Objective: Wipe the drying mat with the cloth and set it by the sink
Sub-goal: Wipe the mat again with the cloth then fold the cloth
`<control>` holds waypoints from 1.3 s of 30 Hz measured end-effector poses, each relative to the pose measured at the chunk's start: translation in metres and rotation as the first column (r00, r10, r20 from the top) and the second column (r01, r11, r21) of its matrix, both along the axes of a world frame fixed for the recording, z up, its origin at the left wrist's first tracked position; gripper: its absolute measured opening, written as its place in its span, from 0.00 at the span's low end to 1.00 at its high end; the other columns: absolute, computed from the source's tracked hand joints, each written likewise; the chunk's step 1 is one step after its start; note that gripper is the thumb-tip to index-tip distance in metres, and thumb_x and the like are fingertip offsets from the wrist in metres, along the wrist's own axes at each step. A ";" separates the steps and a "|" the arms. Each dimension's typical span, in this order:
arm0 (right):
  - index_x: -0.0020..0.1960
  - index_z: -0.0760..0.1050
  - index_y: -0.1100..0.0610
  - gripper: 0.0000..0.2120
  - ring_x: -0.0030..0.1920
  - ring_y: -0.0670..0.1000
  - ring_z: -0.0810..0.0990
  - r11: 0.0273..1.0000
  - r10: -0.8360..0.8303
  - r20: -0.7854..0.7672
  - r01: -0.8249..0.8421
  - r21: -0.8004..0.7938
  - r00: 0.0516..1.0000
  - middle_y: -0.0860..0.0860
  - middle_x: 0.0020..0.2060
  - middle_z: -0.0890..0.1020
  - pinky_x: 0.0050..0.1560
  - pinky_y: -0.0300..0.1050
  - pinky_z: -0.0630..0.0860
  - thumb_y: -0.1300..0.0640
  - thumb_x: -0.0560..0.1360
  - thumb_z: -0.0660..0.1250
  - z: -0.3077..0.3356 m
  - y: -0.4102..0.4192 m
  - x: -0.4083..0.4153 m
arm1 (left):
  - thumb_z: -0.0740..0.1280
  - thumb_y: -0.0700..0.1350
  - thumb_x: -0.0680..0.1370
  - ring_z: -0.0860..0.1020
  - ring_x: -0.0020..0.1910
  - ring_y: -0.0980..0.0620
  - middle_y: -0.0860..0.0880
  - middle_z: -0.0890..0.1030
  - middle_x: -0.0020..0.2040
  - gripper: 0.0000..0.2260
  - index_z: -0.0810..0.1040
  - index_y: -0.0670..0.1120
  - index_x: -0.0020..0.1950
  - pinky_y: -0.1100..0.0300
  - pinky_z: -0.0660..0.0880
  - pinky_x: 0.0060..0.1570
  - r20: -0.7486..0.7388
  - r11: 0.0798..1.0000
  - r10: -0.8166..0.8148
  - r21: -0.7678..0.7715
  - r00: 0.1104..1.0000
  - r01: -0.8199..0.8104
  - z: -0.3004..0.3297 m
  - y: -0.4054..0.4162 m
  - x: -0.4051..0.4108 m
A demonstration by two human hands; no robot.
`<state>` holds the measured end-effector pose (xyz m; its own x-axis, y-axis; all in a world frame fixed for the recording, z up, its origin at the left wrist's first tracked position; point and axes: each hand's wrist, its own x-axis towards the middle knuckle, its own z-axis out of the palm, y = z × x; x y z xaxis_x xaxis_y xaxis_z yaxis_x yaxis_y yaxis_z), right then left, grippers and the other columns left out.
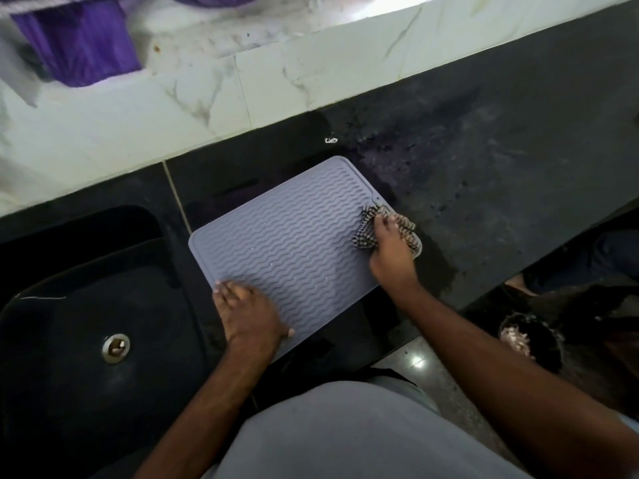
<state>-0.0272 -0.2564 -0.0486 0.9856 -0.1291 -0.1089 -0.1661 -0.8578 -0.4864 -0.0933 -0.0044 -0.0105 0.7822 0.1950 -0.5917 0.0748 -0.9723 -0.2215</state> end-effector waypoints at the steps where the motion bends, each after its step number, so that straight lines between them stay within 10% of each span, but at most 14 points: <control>1: 0.81 0.54 0.61 0.35 0.79 0.65 0.53 1.000 -0.021 -0.049 0.020 -0.001 0.999 0.66 0.79 0.54 0.78 0.57 0.50 0.67 0.75 0.59 -0.005 0.012 -0.001 | 0.74 0.69 0.68 0.48 0.80 0.30 0.29 0.48 0.80 0.60 0.48 0.33 0.80 0.38 0.46 0.79 0.037 0.998 0.018 -0.056 0.999 -0.015 -0.003 0.001 0.003; 7: 0.78 0.64 0.54 0.25 0.72 0.49 0.69 0.899 -0.053 0.091 0.008 0.438 0.994 0.51 0.73 0.72 0.75 0.45 0.63 0.61 0.82 0.60 0.039 0.039 0.033 | 0.79 0.66 0.63 0.57 0.79 0.34 0.31 0.55 0.79 0.58 0.53 0.36 0.78 0.42 0.56 0.78 0.111 0.993 0.027 -0.118 0.993 -0.013 -0.007 0.001 0.013; 11: 0.71 0.72 0.54 0.22 0.63 0.46 0.77 0.893 -0.045 0.221 -0.060 0.446 0.974 0.49 0.63 0.80 0.69 0.46 0.71 0.67 0.79 0.61 0.060 0.048 0.063 | 0.76 0.69 0.65 0.50 0.81 0.37 0.36 0.49 0.81 0.59 0.49 0.41 0.81 0.41 0.53 0.79 0.186 0.944 0.107 -0.328 0.977 -0.041 -0.011 -0.007 0.037; 18: 0.77 0.65 0.43 0.27 0.79 0.51 0.57 0.692 0.717 0.017 -0.708 -0.141 0.697 0.45 0.79 0.62 0.76 0.52 0.59 0.61 0.81 0.59 0.004 0.057 0.088 | 0.74 0.69 0.67 0.35 0.81 0.39 0.45 0.32 0.82 0.61 0.34 0.51 0.82 0.33 0.46 0.77 0.132 0.908 0.087 -0.417 0.987 -0.024 -0.019 -0.004 0.066; 24: 0.70 0.76 0.51 0.22 0.74 0.59 0.70 0.778 0.626 0.105 -0.607 -0.163 0.773 0.51 0.71 0.76 0.71 0.62 0.68 0.64 0.78 0.62 -0.006 0.013 0.116 | 0.78 0.64 0.67 0.34 0.81 0.38 0.45 0.32 0.82 0.62 0.35 0.49 0.83 0.29 0.50 0.75 0.089 0.930 0.116 -0.360 0.989 -0.077 -0.014 -0.013 0.071; 33: 0.78 0.65 0.52 0.26 0.77 0.53 0.63 0.984 0.179 0.095 -0.178 -0.027 0.979 0.51 0.77 0.67 0.77 0.48 0.59 0.66 0.82 0.57 0.026 0.021 0.133 | 0.78 0.63 0.67 0.46 0.82 0.41 0.43 0.46 0.83 0.57 0.47 0.47 0.83 0.34 0.55 0.77 0.165 0.838 0.268 -0.527 0.949 -0.145 -0.013 -0.001 0.072; 39: 0.76 0.67 0.55 0.29 0.74 0.51 0.68 0.883 0.372 0.224 -0.418 0.212 0.901 0.53 0.74 0.72 0.77 0.47 0.61 0.70 0.77 0.64 0.051 0.120 0.102 | 0.73 0.68 0.69 0.43 0.82 0.39 0.37 0.42 0.83 0.59 0.42 0.39 0.83 0.45 0.46 0.81 0.236 0.870 0.351 -0.441 0.906 -0.222 -0.015 0.026 0.063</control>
<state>0.0746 -0.1360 0.0025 0.9547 0.2837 0.0902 0.2668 -0.6808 -0.6821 -0.0301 0.0214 -0.0252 0.8783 0.2392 -0.4139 0.3638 -0.8961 0.2542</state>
